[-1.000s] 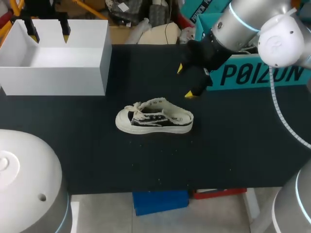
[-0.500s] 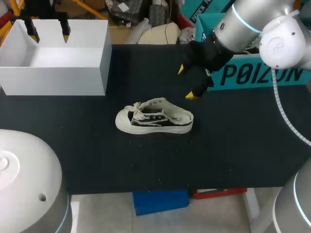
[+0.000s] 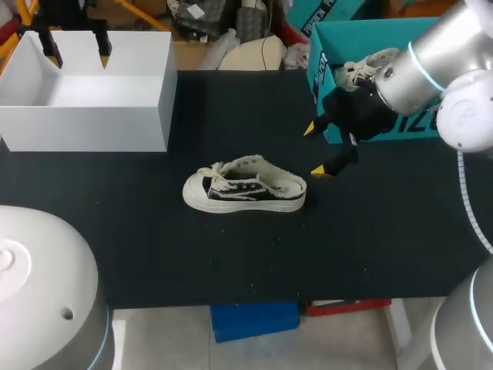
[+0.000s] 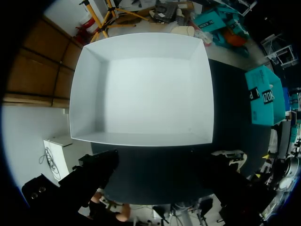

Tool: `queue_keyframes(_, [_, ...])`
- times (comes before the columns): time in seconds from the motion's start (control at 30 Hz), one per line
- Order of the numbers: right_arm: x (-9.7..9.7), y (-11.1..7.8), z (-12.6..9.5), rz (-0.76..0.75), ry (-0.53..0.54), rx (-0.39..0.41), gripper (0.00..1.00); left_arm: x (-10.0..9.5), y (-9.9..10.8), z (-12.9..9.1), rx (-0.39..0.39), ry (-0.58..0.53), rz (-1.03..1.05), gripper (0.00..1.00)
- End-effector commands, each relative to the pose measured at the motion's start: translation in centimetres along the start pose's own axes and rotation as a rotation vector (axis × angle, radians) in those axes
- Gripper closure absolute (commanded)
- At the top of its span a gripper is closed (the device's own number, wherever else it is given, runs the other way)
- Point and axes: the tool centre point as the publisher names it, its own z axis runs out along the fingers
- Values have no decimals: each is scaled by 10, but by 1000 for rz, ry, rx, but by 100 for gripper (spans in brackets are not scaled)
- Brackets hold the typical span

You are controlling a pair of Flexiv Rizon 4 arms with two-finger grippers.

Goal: Take the shoe out of the shoebox, open the shoe tongue, remove and reinsert the insole, then place the shoe into the shoebox

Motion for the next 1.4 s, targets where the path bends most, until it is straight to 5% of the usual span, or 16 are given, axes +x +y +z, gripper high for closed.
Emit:
queue_keyframes(0.03, [1, -20, 22, 9, -38, -136, 0, 0, 1, -1, -1, -2, -2, 0])
queue_keyframes(0.67, [-5, -36, 93, 45, -8, -310, 0, 0, 1, -1, -1, -2, -2, 0])
queue_keyframes(1.4, [0, -34, 126, 104, 35, -371, 0, 0, 1, -1, -1, -2, -2, 0])
